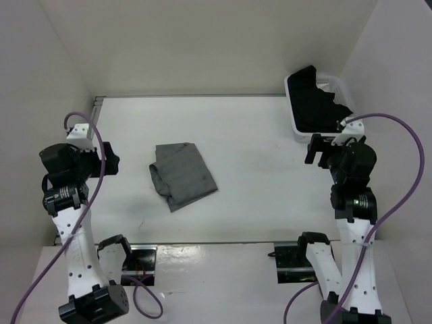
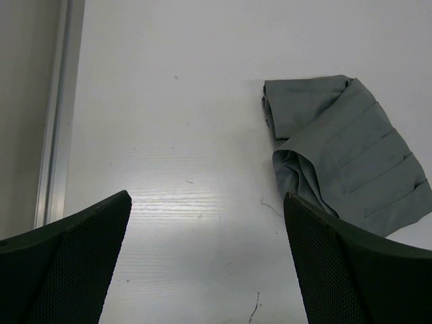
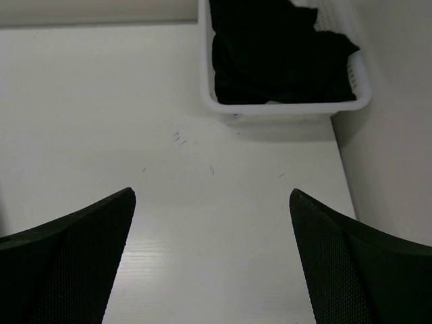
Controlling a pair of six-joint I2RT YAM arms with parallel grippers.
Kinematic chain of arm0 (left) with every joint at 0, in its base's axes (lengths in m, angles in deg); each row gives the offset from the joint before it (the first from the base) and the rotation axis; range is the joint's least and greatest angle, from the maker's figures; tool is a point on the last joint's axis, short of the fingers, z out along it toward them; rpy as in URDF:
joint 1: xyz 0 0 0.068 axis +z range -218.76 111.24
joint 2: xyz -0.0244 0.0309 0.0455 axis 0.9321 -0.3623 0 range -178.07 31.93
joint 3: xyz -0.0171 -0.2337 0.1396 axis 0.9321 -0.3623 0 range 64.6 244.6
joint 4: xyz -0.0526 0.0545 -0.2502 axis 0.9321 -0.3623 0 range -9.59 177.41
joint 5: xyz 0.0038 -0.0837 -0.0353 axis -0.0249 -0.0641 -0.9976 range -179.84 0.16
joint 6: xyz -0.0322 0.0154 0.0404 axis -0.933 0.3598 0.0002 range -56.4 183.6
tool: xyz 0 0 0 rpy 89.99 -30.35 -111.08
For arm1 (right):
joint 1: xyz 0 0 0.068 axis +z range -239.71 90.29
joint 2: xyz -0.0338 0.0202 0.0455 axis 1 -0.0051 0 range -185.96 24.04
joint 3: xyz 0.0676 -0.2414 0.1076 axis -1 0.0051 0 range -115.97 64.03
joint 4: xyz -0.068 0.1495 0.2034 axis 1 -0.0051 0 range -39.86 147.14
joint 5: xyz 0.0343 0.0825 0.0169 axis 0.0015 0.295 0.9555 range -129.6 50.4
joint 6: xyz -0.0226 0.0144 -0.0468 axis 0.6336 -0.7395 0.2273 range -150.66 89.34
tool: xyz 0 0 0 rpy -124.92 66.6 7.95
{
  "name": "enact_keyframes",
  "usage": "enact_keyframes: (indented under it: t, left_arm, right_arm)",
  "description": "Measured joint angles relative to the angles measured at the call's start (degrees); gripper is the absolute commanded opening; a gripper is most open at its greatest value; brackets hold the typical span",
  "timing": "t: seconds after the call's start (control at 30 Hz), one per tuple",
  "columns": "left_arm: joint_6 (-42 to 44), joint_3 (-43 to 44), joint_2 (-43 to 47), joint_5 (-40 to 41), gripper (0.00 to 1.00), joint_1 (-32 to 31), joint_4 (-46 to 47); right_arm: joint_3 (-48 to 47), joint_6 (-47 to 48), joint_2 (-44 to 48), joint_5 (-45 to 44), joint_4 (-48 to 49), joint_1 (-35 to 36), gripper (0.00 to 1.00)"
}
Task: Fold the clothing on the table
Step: Fold the skirt
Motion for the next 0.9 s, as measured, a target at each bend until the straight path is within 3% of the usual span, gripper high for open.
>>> enact_keyframes:
  t: [0.2,0.9]
  left_arm:
    - [-0.5,-0.3,2.0,1.6,0.99,0.3,0.6]
    - [-0.6,-0.5,2.3,2.8,0.99,0.3,1.5]
  right_arm:
    - [0.1,0.0,2.9,-1.1,1.2,-2.9,0.99]
    - [1.4,-0.2,2.3,-4.1,1.3,-3.0,0.99]
